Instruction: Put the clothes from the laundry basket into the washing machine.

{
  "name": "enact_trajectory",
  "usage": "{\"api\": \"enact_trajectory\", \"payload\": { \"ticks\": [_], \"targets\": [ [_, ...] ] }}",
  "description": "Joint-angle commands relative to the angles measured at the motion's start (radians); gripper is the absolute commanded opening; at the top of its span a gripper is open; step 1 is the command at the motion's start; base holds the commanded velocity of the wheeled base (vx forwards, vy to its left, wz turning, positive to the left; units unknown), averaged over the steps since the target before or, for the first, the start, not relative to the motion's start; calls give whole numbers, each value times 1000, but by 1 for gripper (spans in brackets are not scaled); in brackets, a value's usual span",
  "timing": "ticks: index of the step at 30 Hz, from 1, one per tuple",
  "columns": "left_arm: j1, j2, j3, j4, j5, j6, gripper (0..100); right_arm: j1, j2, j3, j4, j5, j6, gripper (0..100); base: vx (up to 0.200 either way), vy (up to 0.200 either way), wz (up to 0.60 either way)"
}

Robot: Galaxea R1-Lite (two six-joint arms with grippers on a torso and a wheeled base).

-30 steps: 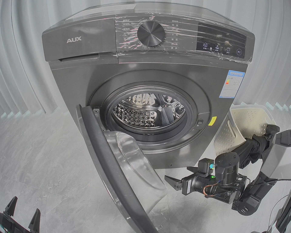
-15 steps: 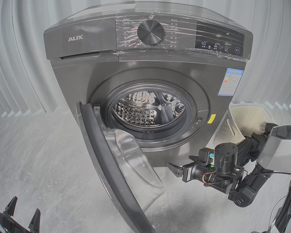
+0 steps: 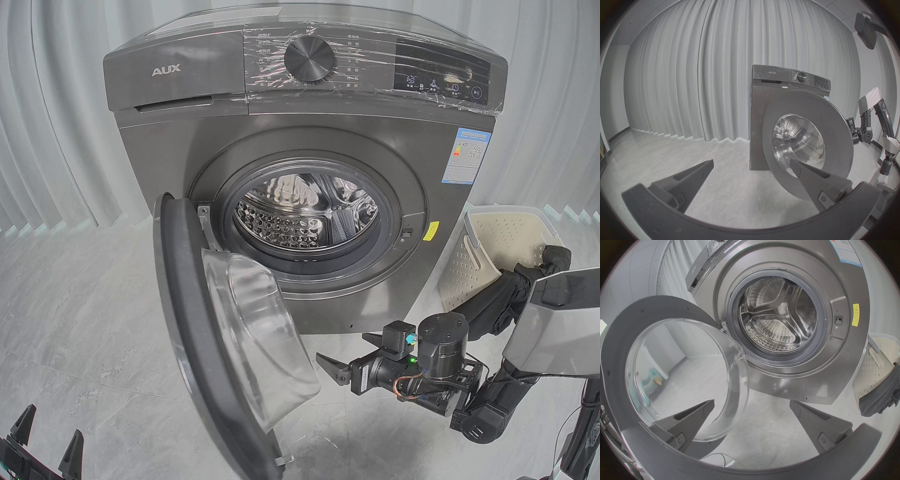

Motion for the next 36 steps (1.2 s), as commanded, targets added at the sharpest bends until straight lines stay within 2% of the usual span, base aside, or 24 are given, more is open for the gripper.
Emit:
{"api": "enact_trajectory", "payload": {
  "ticks": [1, 5, 9, 16, 19, 24, 31, 32, 36],
  "targets": [
    [0, -16, 15, 0, 0, 0, 100, 9, 5, -5, -6, 14, 6, 100, 0, 0, 0],
    [0, -16, 15, 0, 0, -2, 100, 11, 22, -19, -21, 23, 4, 100, 0, 0, 0],
    [0, -16, 15, 0, 0, 0, 100, -1, 26, -74, -10, 24, 3, 100, 0, 0, 0],
    [0, -16, 15, 0, 0, 0, 100, -4, 91, -147, 33, 43, 0, 100, -200, 0, 0],
    [0, -16, 15, 0, 0, 0, 100, 2, 103, -177, 51, 44, -2, 100, 0, 0, 0],
    [0, -16, 15, 0, 0, 0, 100, 19, 138, -239, 77, 44, -2, 100, 0, 0, 0],
    [0, -16, 15, 0, 0, 0, 100, 60, 168, -267, 70, 43, -2, 100, 0, 0, 0],
    [0, -16, 15, 0, -2, 0, 100, 88, 186, -292, 60, 43, 3, 100, 0, 0, 0],
    [0, -16, 15, 0, -2, 0, 100, 95, 177, -310, 59, 43, 7, 100, 0, 0, 0]
  ]
}}
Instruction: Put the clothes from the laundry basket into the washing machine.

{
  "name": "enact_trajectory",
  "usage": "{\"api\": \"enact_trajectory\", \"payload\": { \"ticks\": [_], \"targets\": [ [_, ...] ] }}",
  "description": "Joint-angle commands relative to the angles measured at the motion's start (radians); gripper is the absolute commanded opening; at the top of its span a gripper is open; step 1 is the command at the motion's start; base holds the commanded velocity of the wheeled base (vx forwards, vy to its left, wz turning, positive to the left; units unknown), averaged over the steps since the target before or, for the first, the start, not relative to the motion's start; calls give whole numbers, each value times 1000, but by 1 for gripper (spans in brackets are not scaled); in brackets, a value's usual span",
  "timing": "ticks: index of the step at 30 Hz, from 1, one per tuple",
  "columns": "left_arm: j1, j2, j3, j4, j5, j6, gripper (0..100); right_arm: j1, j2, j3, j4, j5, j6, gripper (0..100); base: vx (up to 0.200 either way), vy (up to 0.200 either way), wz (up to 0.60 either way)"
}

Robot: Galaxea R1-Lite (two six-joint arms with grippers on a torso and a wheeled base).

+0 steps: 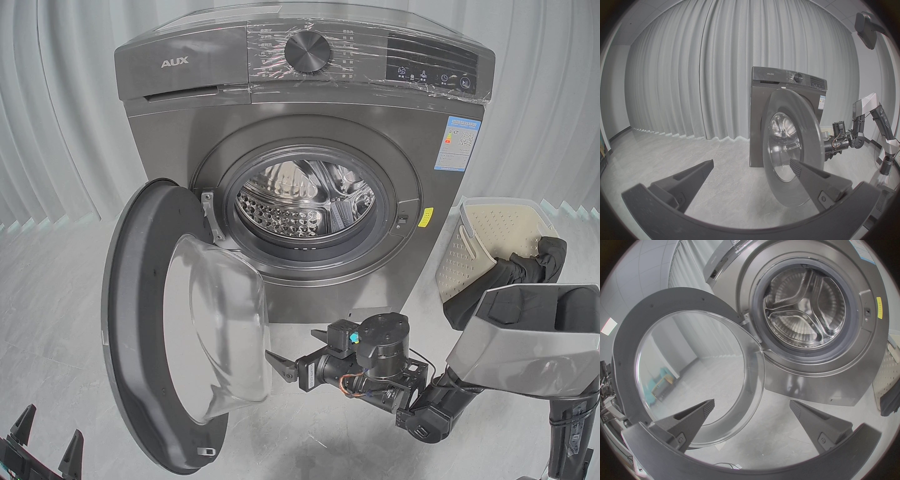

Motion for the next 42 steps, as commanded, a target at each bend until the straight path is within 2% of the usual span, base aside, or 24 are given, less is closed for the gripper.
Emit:
{"api": "enact_trajectory", "payload": {
  "ticks": [1, 7, 11, 12, 15, 25, 37, 42],
  "targets": [
    [0, -16, 15, 0, -1, 0, 100, 7, 9, -38, -3, 0, 3, 100, 0, 0, 0],
    [0, -16, 15, 0, -1, 0, 100, -21, 18, -98, 32, 7, 0, 100, 0, 0, 0],
    [0, -16, 15, 0, -1, 0, 100, -25, 21, -144, 109, 15, 0, 100, 0, 0, 0],
    [0, -16, 15, 0, -1, 0, 100, -25, 31, -184, 154, 15, -6, 100, 0, 0, 0],
    [0, -16, 15, 0, -1, 0, 100, -13, 61, -246, 180, 15, -6, 100, 0, 0, 0],
    [0, -16, 15, 0, -1, 0, 100, 30, 138, -356, 175, 4, -3, 100, 0, 0, 0],
    [0, -16, 15, 0, -1, 0, 100, 24, 136, -358, 160, 1, -2, 100, 0, 0, 0],
    [0, -16, 15, 0, -1, -2, 100, 4, 55, -276, 161, -2, -6, 100, 0, 0, 0]
  ]
}}
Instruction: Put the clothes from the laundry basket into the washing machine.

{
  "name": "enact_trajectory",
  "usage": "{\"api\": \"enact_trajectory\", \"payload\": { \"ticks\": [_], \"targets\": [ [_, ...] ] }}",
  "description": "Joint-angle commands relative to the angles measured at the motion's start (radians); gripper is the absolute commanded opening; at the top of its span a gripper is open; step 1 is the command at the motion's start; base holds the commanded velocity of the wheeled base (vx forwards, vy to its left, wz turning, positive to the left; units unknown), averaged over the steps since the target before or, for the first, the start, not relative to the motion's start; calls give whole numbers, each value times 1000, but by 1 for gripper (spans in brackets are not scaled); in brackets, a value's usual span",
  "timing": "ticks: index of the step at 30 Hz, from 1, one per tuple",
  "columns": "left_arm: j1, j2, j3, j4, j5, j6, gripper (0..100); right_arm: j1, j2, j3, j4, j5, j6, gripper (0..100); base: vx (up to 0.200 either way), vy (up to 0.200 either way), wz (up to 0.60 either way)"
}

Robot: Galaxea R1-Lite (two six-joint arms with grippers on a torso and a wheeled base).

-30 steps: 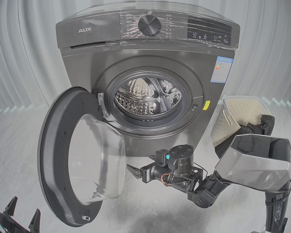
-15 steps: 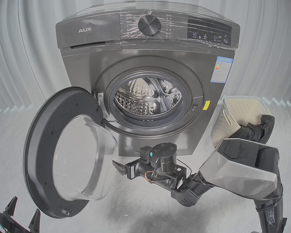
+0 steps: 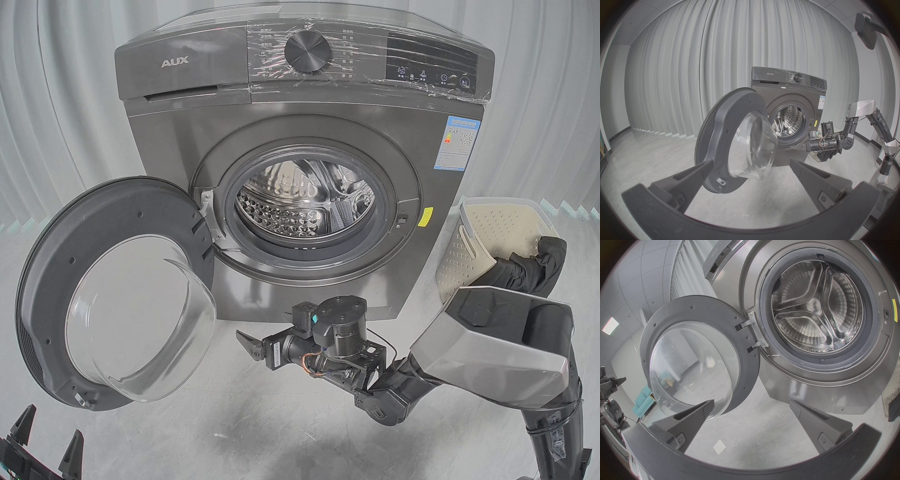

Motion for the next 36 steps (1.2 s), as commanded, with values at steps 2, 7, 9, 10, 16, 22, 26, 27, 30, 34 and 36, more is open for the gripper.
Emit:
{"api": "enact_trajectory", "payload": {
  "ticks": [2, 7, 9, 10, 16, 22, 26, 27, 30, 34, 36],
  "targets": [
    [0, -16, 15, 0, 0, -1, 100, -34, -127, 125, 0, -4, -4, 100, 0, 0, 0],
    [0, -16, 15, 0, 0, -1, 100, -120, -286, 320, -40, -27, -64, 100, 0, 0, 0],
    [0, -16, 15, 0, 0, -1, 100, -161, -363, 415, -92, -31, -92, 100, 0, 0, 0],
    [0, -16, 15, 0, 0, -1, 100, -181, -397, 458, -110, -31, -101, 100, 0, 0, 0],
    [0, -16, 15, 0, 0, -1, 100, -332, -653, 742, -161, -14, -115, 100, 0, 0, 0],
    [0, -16, 15, -2, 0, -1, 100, -398, -886, 909, -153, 15, -98, 100, 0, 0, 0],
    [0, -16, 15, 0, 0, 0, 100, -421, -969, 1038, -173, 15, -132, 100, 0, 0, 0],
    [0, -16, 15, 0, 0, 0, 100, -422, -1007, 1053, -162, 15, -142, 100, 0, 0, 0],
    [0, -16, 15, -2, 0, 5, 100, -422, -1098, 1105, -153, 9, -164, 100, 0, 0, 0],
    [2, -18, 15, 0, 0, 11, 100, -476, -1228, 1150, -73, -9, -250, 100, 0, 0, 0],
    [2, -18, 15, 0, 0, 11, 100, -514, -1329, 1150, -9, -20, -264, 100, 0, 0, 0]
  ]
}}
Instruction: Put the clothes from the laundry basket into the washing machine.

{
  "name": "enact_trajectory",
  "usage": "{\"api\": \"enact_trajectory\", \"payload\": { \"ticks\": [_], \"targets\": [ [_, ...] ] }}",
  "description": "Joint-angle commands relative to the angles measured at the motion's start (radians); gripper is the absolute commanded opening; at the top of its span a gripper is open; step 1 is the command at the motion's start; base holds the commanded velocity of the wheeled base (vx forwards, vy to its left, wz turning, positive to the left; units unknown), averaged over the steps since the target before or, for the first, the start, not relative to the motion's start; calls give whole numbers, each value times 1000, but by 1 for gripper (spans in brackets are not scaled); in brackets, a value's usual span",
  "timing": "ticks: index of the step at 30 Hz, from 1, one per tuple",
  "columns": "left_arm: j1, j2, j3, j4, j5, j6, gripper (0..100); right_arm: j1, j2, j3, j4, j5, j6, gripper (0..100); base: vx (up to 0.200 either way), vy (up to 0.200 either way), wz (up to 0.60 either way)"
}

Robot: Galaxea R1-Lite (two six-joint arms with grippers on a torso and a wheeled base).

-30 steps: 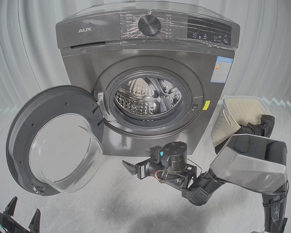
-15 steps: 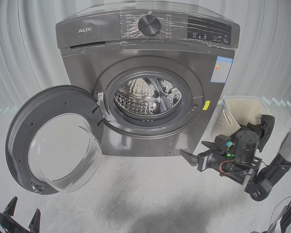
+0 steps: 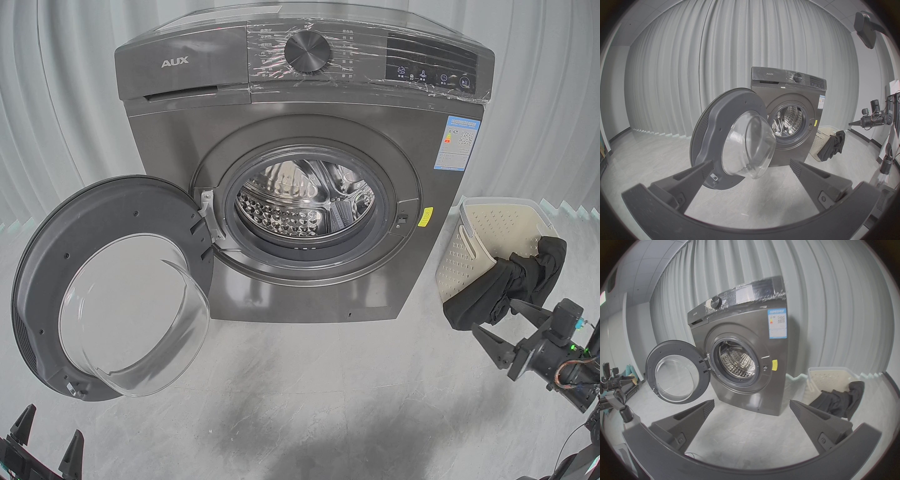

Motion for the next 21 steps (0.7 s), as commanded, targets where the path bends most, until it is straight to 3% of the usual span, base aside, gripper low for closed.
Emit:
{"api": "enact_trajectory", "payload": {
  "ticks": [1, 5, 8, 12, 17, 21],
  "targets": [
    [2, -18, 15, -1, 0, 4, 100, -97, -334, 60, 140, -23, -63, 100, 0, 0, 0],
    [2, -18, 15, -1, 0, -1, 100, -107, -522, 60, 338, -27, -61, 100, 0, 0, 0],
    [2, -18, 15, -1, 0, -1, 100, -140, -766, 60, 601, -23, -64, 100, 0, 0, 0],
    [0, -16, 15, -1, 0, -2, 100, -173, -1010, 52, 843, -23, -63, 100, 0, 0, 0],
    [2, -16, 15, -1, -2, 1, 100, -244, -1200, 31, 995, -24, -63, 100, 0, 0, 0],
    [2, -16, 15, -1, 0, -2, 100, -310, -1263, 55, 1009, -12, -66, 100, 0, 0, 0]
  ]
}}
